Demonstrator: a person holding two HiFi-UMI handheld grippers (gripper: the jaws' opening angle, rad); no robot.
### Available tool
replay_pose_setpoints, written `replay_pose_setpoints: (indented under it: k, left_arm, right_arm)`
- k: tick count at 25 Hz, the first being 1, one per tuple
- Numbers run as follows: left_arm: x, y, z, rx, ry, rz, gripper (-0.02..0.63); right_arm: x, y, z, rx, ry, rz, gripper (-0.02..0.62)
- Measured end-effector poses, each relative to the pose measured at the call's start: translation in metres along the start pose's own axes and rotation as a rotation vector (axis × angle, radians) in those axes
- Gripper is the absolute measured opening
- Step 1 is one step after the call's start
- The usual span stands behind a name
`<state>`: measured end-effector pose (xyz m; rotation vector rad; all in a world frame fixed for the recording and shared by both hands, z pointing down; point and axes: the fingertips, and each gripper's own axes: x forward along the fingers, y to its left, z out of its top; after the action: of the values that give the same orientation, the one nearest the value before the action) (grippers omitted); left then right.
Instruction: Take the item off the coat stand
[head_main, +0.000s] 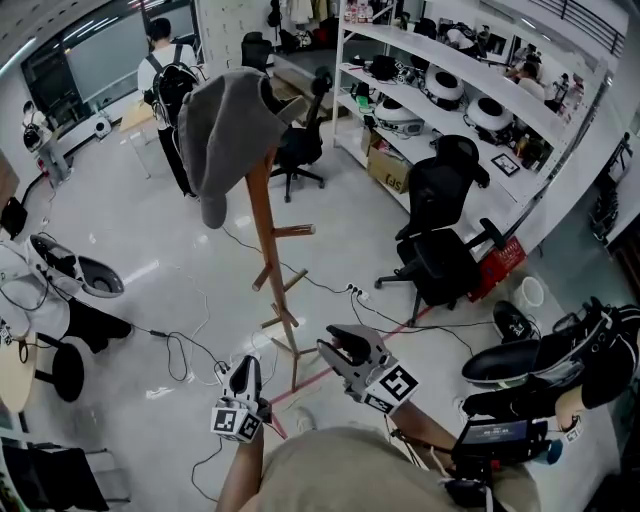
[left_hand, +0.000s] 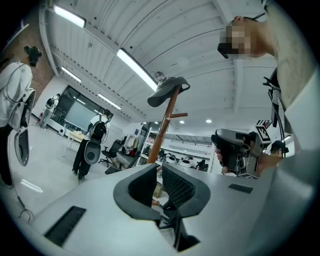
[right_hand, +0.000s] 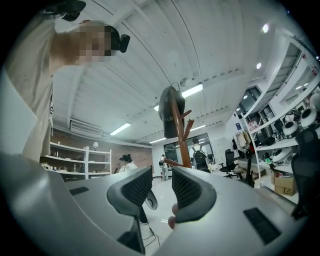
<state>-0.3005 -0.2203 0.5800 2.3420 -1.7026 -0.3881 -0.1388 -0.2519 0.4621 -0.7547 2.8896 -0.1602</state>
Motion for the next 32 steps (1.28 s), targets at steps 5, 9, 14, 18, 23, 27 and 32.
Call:
replay_pose_setpoints:
  k: [5, 9, 14, 18, 23, 27, 32]
  left_arm:
    - [0.008, 0.025, 0.022, 0.012, -0.014, -0.03, 0.023]
    - [0.019, 0.042, 0.036, 0.046, -0.047, -0.049, 0.023]
    - [0.047, 0.051, 0.069, 0.077, -0.087, -0.042, 0.029]
    - [0.06, 0.054, 0.107, 0.133, -0.137, -0.05, 0.072]
    - [0.085, 0.058, 0.146, 0.2, -0.197, -0.035, 0.091]
    - [0.11, 0.054, 0.17, 0.263, -0.235, -0.005, 0.097]
    - [0.137, 0.052, 0.201, 0.355, -0.282, 0.03, 0.147]
  right_arm:
    - [0.028, 0.006, 0.001, -0.021, -0.022, -0.027, 0.127]
    - [0.04, 0.008, 0.002, -0.027, -0.047, -0.04, 0.126]
    - [0.048, -0.001, 0.006, -0.03, -0.066, -0.049, 0.126]
    - [0.055, 0.003, 0.02, -0.034, -0.075, -0.051, 0.124]
    - [0.06, -0.004, 0.033, -0.039, -0.082, -0.038, 0.124]
    - [0.063, -0.026, 0.039, -0.037, -0.084, -0.019, 0.124]
    - [0.07, -0.044, 0.06, -0.042, -0.11, -0.011, 0.124]
